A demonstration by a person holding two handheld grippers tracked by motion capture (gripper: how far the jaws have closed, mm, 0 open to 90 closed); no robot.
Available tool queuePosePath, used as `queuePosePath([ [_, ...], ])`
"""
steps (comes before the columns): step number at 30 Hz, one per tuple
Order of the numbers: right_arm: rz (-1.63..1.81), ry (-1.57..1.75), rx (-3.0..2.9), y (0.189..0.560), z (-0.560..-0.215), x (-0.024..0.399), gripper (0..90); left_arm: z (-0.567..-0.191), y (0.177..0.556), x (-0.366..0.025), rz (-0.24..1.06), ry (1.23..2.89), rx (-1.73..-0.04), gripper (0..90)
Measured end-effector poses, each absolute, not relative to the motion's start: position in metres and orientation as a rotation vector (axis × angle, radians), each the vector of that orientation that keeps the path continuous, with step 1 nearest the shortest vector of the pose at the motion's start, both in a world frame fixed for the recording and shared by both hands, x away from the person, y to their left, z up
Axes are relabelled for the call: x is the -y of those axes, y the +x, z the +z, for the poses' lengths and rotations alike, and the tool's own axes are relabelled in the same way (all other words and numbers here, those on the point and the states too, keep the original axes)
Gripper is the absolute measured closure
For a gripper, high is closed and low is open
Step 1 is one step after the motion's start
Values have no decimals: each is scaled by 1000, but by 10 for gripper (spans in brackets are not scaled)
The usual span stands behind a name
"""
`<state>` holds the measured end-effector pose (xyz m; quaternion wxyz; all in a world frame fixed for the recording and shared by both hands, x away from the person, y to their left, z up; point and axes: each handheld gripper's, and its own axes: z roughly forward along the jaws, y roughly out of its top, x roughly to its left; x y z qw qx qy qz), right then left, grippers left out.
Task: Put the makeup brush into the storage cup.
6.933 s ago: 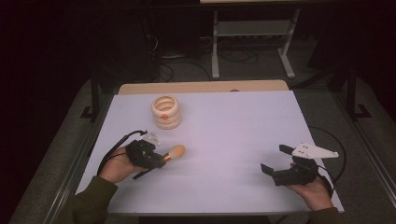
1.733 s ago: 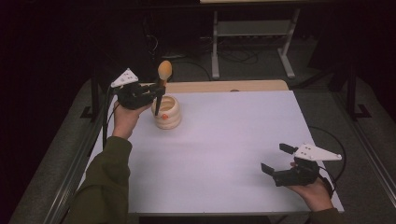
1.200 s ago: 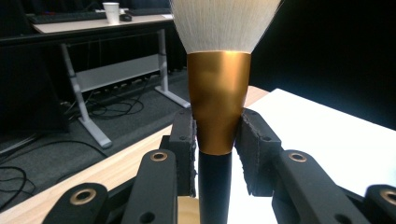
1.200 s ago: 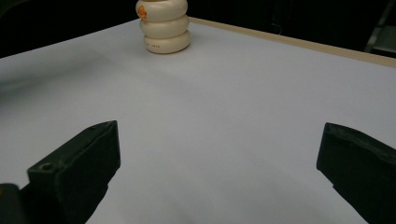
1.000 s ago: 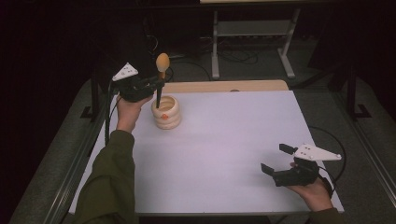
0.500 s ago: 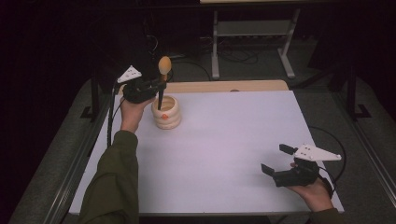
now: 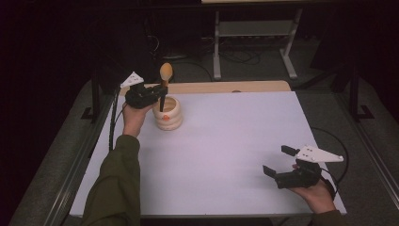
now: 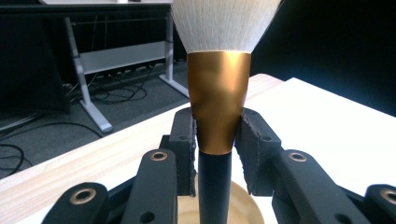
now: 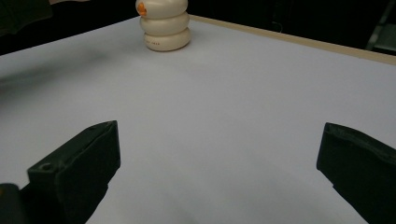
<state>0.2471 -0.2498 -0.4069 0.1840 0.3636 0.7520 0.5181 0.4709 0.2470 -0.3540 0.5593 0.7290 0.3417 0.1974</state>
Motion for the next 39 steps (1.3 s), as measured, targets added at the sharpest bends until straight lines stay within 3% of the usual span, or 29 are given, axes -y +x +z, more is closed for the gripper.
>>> queuePosePath([
  [29, 1460, 1022, -2121, 247, -407, 249, 0, -377, 472, -250, 426, 1761, -835, 669],
  [39, 1461, 1022, -2120, 247, -407, 249, 0, -376, 473, -250, 461, 1782, -852, 303],
])
